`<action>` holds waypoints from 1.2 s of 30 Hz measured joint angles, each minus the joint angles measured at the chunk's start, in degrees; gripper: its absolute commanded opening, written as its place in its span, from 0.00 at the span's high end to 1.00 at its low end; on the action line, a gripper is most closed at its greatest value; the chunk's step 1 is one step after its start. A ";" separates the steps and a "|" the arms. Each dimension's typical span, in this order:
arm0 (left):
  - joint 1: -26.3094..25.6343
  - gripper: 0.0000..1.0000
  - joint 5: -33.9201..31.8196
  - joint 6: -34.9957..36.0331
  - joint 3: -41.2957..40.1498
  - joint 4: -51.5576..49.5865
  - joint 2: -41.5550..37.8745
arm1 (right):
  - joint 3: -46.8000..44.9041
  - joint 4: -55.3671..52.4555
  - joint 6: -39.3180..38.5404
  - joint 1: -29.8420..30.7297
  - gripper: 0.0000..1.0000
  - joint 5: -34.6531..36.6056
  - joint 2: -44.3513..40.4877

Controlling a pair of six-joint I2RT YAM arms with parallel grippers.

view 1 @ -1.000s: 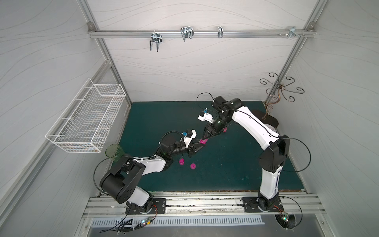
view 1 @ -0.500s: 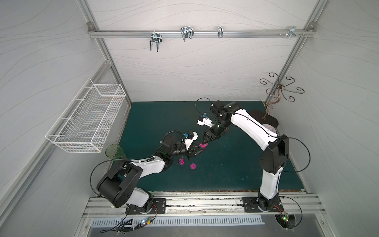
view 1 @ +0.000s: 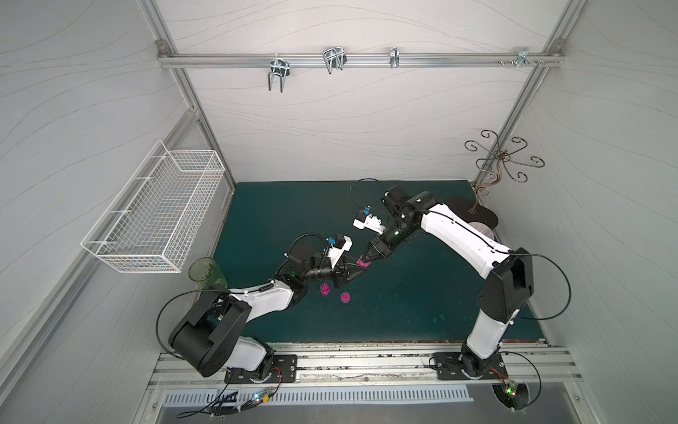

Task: Close the paint jar lid
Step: Close the lid on the paint jar.

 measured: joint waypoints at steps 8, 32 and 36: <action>0.37 1.00 0.55 0.15 -1.51 -1.18 -3.43 | -0.20 0.33 -3.96 0.00 0.75 -3.78 0.02; -1.46 1.00 0.66 10.64 -1.73 -14.23 -9.57 | -2.51 -1.25 -14.60 3.13 0.76 -2.62 -1.16; -1.68 1.00 0.92 10.51 -1.73 -14.67 -9.57 | -5.09 1.03 -15.19 3.34 0.76 -2.47 -2.89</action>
